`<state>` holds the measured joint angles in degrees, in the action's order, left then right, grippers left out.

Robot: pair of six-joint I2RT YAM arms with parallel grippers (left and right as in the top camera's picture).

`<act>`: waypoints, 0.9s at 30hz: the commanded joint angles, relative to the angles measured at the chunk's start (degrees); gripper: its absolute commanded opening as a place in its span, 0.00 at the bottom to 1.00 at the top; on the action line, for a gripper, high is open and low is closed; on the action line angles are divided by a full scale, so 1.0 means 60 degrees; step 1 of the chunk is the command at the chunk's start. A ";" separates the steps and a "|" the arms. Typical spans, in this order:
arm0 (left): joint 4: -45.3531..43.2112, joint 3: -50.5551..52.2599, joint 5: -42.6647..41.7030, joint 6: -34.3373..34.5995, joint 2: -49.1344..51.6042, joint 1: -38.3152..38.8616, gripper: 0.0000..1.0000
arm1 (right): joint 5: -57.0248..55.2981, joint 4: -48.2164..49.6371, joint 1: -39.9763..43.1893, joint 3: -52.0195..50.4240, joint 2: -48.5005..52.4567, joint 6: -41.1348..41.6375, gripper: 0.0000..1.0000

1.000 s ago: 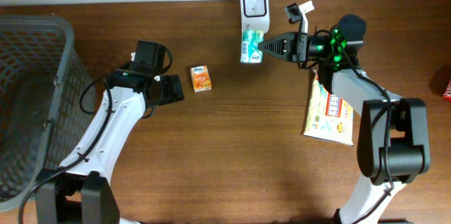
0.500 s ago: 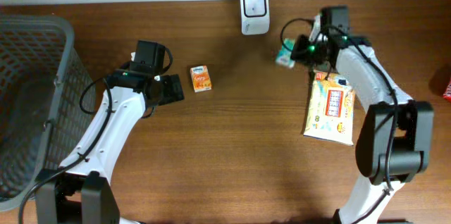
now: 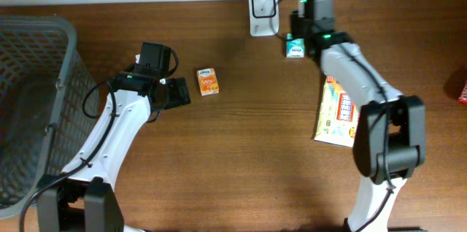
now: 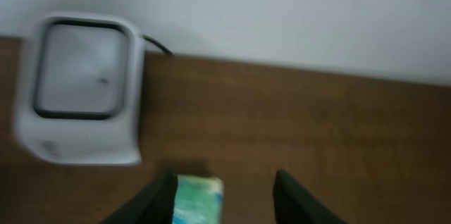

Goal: Scan the item barcode
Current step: 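Hold the green tissue pack under the scanner with the right gripper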

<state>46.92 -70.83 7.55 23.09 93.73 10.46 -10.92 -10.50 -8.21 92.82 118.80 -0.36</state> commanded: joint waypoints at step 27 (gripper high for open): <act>-0.0011 -0.0026 0.0040 -0.0149 -0.0127 -0.0022 0.99 | 0.2543 0.0634 -0.0022 0.1322 0.0739 0.0681 0.04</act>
<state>46.94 -70.83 7.55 23.09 93.73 10.48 14.15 -7.73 -4.47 100.01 124.62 6.92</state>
